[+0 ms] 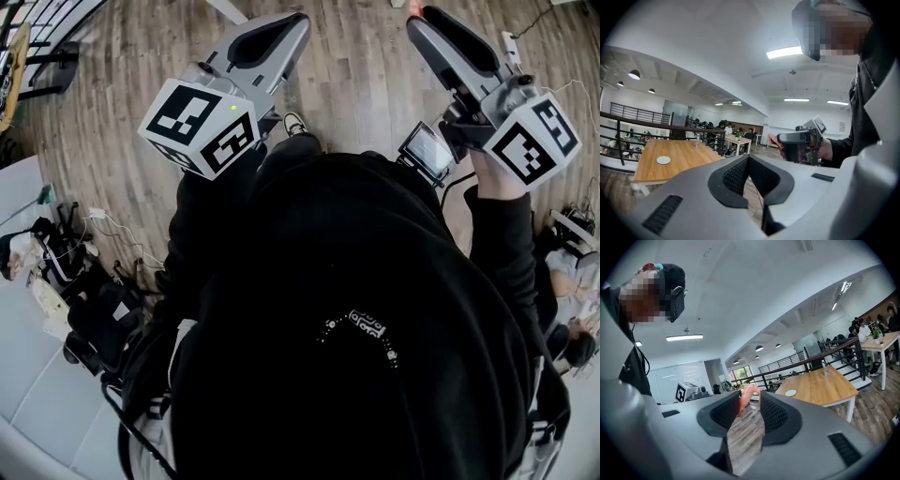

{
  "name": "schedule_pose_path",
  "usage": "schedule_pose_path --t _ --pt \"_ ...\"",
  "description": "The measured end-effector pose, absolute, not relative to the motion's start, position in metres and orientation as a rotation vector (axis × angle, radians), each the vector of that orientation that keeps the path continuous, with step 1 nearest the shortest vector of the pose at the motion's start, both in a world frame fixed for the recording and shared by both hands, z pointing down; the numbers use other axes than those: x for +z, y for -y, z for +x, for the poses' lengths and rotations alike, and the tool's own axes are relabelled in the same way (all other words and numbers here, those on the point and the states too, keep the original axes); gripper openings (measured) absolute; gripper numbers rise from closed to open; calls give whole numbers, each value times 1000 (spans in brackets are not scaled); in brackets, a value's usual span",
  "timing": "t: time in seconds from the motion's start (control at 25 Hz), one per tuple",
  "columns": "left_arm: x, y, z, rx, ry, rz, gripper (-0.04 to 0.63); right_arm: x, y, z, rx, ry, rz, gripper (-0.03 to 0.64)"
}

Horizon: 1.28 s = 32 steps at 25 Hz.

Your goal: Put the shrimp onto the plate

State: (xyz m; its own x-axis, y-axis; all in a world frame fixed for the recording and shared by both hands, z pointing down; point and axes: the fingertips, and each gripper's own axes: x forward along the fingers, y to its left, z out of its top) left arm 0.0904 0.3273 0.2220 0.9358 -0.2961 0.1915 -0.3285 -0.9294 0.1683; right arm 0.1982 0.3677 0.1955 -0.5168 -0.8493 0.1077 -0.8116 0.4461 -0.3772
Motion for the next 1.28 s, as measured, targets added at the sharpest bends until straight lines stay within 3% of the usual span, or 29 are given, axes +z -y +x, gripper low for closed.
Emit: schedule_pose_path --t 1.04,1.08,1.12,1.28 --pt "245 -140 -43 164 503 2851 6 185 -166 66 -545 -2662 -1490 138" --pt "245 -136 -46 163 514 2844 6 184 -161 65 -551 -2657 -1487 132" --pt "245 -131 -49 161 523 2838 6 184 -155 65 -556 -2650 -1483 54" --pt "246 -96 -68 80 589 2819 6 187 -125 75 -512 -2654 -1533 54"
